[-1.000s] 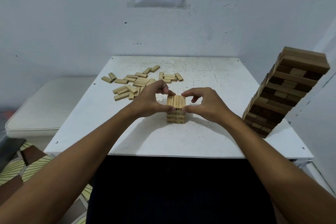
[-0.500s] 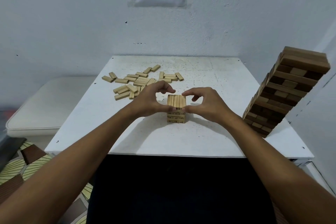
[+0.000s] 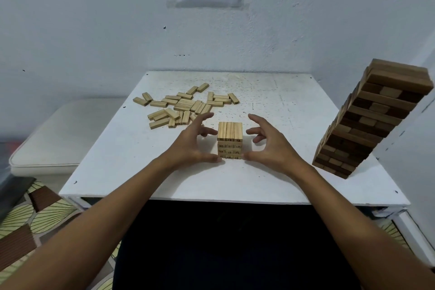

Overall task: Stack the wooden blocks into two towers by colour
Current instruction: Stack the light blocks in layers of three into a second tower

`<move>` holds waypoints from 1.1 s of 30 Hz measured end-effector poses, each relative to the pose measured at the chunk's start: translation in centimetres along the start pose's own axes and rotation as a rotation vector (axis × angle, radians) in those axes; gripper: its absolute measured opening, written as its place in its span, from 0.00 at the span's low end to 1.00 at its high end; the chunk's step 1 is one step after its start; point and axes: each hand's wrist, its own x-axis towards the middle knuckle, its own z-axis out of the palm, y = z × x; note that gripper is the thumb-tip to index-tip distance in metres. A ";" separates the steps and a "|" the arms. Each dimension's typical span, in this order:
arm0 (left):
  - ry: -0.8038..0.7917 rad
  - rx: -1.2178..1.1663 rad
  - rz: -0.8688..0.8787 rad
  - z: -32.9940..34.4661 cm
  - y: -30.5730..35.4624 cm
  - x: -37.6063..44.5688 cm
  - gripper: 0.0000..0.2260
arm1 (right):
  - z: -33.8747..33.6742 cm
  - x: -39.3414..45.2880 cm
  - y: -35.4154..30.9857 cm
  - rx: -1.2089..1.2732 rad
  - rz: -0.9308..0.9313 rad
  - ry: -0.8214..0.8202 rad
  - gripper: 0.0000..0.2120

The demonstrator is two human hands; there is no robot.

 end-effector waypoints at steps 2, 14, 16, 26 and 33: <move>0.002 -0.022 -0.011 0.4 -0.4 -0.1 0.48 | 0.2 -0.1 0.1 -0.007 0.010 -0.017 0.47; 0.064 0.040 -0.008 -2.1 -1.5 -1.4 0.41 | 0.2 0.4 -1.5 0.179 -0.100 0.144 0.32; 0.085 0.063 0.004 -2.7 -1.9 -1.6 0.38 | 0.3 0.7 -2.0 0.199 -0.127 0.174 0.29; 0.277 0.215 0.020 -6.5 -3.4 -0.5 0.30 | -0.4 7.9 -4.8 0.117 -0.026 0.217 0.17; 0.352 0.424 -0.192 -8.7 -6.3 0.9 0.41 | -0.1 16.2 -4.2 -0.229 0.088 -0.106 0.33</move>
